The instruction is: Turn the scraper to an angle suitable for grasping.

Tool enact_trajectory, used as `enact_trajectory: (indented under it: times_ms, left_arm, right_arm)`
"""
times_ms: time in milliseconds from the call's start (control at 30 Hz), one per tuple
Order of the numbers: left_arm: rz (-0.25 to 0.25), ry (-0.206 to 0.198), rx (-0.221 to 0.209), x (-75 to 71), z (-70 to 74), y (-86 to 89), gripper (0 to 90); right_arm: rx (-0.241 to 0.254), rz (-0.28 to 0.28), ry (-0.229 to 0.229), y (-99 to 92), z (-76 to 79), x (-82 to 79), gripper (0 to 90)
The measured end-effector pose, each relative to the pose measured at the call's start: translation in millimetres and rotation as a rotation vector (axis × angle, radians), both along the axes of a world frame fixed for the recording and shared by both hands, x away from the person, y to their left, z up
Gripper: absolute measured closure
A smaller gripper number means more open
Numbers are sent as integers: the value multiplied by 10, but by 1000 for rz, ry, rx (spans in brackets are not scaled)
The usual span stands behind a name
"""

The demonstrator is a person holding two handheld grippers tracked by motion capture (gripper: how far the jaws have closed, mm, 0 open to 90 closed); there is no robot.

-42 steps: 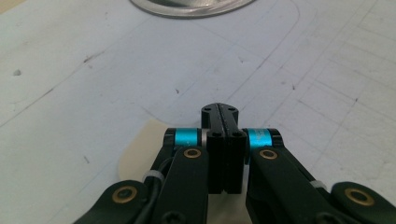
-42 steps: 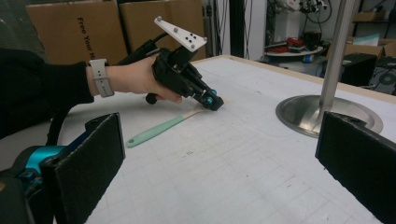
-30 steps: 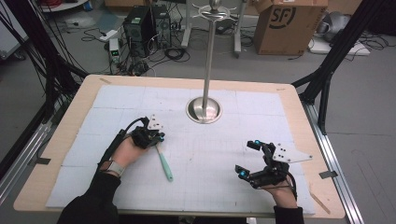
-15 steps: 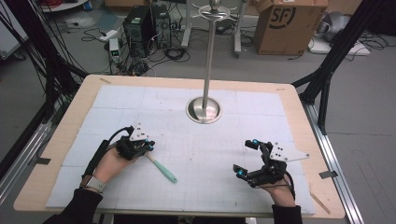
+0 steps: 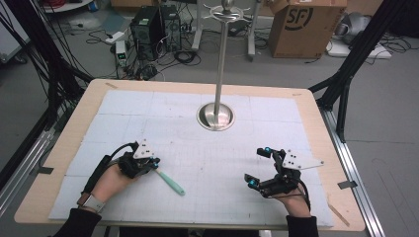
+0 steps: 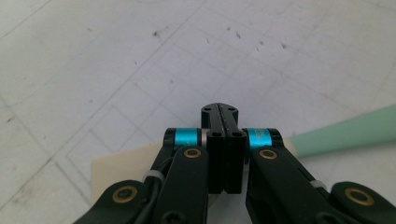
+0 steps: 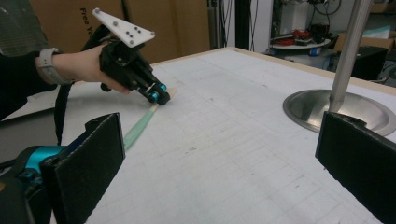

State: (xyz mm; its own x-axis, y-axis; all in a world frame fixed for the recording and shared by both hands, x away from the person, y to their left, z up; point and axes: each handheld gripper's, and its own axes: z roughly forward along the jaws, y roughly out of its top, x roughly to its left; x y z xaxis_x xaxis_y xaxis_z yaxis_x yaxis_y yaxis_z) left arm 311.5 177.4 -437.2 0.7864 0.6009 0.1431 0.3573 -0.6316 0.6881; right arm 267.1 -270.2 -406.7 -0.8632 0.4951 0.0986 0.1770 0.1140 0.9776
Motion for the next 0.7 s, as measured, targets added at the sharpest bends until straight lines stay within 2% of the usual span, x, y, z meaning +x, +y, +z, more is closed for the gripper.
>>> enact_trajectory:
  times_ms: [33, 133, 167, 200, 367, 400, 500, 533, 567, 633, 700]
  left_arm:
    - [2, -19, 17, -65, -2, 24, 900]
    - [4, -27, 41, -143, 8, 67, 900]
    - [22, -23, 39, -210, 10, 118, 900]
    - [22, -23, 39, -210, 10, 118, 900]
    - [52, -28, 39, -424, 5, 293, 900]
    - [52, -28, 39, -424, 5, 293, 900]
    - [73, -37, 17, -475, -5, 340, 900]
    - [79, -61, 15, -485, 0, 342, 900]
    - [78, -88, -7, -510, 12, 347, 900]
    - [58, -114, -91, -619, 68, 361, 900]
    - [47, -112, -94, -670, 78, 358, 900]
  right_arm:
    - [-1, 1, 3, 2, 0, -1, 2]
    - [-3, 2, 5, 1, 3, -12, 2]
    - [0, 0, 1, 0, 3, -12, 2]
    - [0, 0, 1, 0, 3, -12, 2]
    - [-2, -2, 1, 0, 3, -13, 2]
    - [-4, -2, 3, 3, 2, -12, 2]
    - [-9, 2, 1, 15, -2, -7, 2]
    - [-9, 0, 7, 17, 0, -8, 2]
    - [-7, 1, 5, 20, 1, -4, 2]
    - [-6, 1, -1, 22, 7, 0, 2]
    - [-6, 4, 2, 24, 6, -1, 2]
